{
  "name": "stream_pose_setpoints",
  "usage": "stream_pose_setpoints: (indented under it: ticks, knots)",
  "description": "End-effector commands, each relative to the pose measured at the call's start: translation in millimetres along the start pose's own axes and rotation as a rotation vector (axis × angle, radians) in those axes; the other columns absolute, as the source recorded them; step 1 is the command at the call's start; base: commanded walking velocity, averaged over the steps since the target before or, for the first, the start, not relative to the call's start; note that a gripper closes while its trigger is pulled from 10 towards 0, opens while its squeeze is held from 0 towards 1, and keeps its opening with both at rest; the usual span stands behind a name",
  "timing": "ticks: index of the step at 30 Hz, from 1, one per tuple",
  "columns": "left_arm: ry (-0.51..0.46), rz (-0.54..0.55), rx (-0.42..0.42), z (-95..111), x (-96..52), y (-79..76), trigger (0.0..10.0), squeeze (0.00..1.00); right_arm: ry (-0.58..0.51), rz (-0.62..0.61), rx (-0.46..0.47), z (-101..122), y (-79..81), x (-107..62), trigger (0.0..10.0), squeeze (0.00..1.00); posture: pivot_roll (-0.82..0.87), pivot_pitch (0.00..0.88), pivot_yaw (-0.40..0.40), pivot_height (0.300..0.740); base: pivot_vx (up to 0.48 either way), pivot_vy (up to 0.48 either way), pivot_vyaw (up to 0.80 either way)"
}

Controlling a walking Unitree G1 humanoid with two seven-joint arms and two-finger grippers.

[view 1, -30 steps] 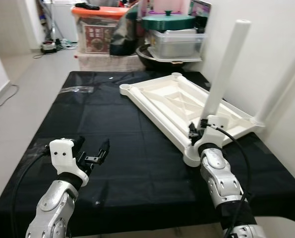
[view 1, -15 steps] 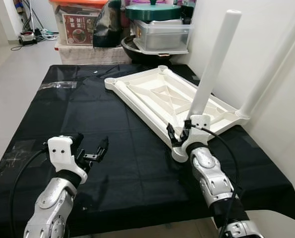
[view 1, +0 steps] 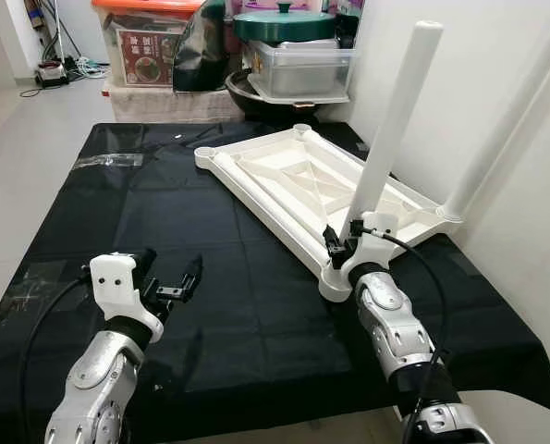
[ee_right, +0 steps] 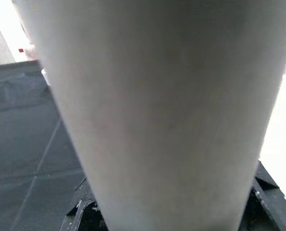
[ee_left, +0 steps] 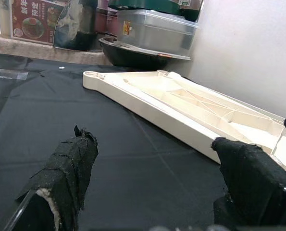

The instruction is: Building children table

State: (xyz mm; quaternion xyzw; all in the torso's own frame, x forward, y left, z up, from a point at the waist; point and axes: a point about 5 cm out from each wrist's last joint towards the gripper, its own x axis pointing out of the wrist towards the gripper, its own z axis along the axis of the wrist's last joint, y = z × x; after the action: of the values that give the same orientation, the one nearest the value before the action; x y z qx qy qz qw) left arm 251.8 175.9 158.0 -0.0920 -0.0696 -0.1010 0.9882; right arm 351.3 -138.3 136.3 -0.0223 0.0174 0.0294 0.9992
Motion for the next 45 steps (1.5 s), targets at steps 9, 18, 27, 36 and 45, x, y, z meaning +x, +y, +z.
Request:
stream_pose_setpoints:
  ticks: [9, 18, 27, 36, 45]
  knots:
    - [0.016, -0.014, -0.018, -4, 1.2, -1.5, 10.0, 0.0, -0.12, 1.209, 0.052, 24, 60.9, -64.2, 0.0, 0.0, 0.09, 0.0, -0.108, 0.74, 0.0, 0.0, 0.0]
    - [0.01, -0.014, -0.021, -3, 0.9, -1.8, 10.0, 0.0, -0.084, 1.416, -0.163, 17, 64.3, -54.5, 0.0, 0.0, 0.11, 0.0, -0.124, 0.74, 0.0, 0.0, 0.0]
    - [0.005, -0.005, -0.022, -3, -0.5, -3.1, 10.0, 0.0, -0.064, 0.894, -0.209, 22, 55.8, -2.5, 10.0, 0.0, 0.11, 0.0, -0.132, 0.74, 0.0, 0.0, 0.0]
    - [0.005, -0.018, -0.033, -4, 0.9, -4.1, 10.0, 0.0, -0.055, 0.849, -0.076, 18, 39.1, -11.4, 10.0, 0.31, 0.08, 0.0, -0.115, 0.74, 0.0, 0.0, 0.0]
    - [0.008, -0.02, -0.032, -5, 1.9, -3.8, 10.0, 0.0, -0.115, 0.655, -0.023, 35, 37.5, -5.4, 10.0, 0.0, 0.08, 0.0, -0.123, 0.74, 0.0, 0.0, 0.0]
